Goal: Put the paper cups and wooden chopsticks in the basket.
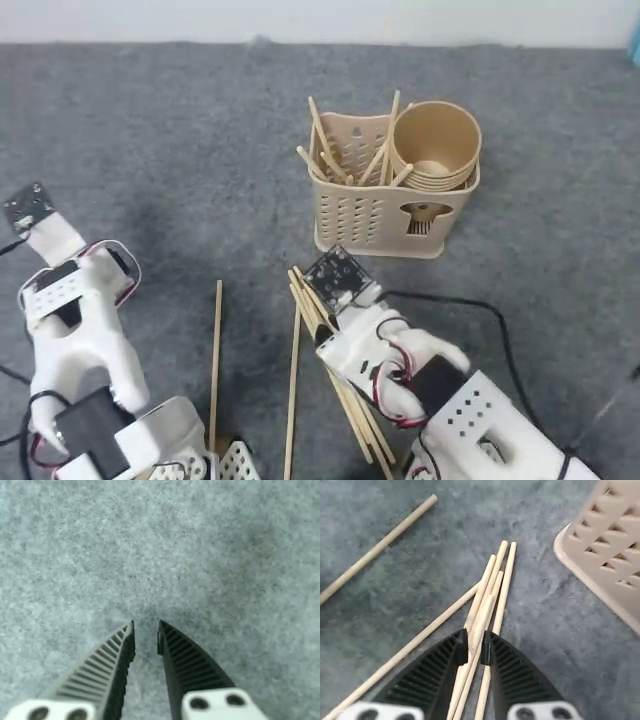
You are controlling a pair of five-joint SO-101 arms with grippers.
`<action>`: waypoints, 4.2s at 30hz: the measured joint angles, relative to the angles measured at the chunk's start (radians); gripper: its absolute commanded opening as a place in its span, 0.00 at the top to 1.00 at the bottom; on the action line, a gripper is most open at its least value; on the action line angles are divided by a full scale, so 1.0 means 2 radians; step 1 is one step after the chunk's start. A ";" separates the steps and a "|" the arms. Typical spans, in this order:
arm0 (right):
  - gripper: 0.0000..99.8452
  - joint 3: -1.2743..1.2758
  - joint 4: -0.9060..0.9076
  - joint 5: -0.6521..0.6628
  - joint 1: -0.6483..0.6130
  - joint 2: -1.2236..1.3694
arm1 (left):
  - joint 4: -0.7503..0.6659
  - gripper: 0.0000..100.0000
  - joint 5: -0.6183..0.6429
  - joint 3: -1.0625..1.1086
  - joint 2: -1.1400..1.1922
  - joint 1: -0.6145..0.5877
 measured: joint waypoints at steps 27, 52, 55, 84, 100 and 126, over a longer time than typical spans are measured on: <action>0.94 -0.123 -0.143 0.005 0.061 0.407 | 0.000 0.93 0.000 0.004 0.000 0.000; 0.87 -0.208 -0.084 0.005 0.037 0.453 | 0.000 0.93 0.000 0.004 0.000 0.000; 0.87 -0.208 -0.077 -0.001 0.029 0.453 | 0.000 0.93 0.000 0.004 0.000 0.000; 0.99 -0.231 0.038 -0.005 0.005 0.145 | 0.000 0.93 0.000 0.004 0.000 0.000; 0.99 -0.231 -0.304 -0.008 0.142 -0.135 | 0.000 0.93 0.000 0.004 0.000 0.000; 0.84 -0.231 -0.408 -0.051 0.230 0.157 | 0.000 0.93 0.000 0.004 0.000 0.000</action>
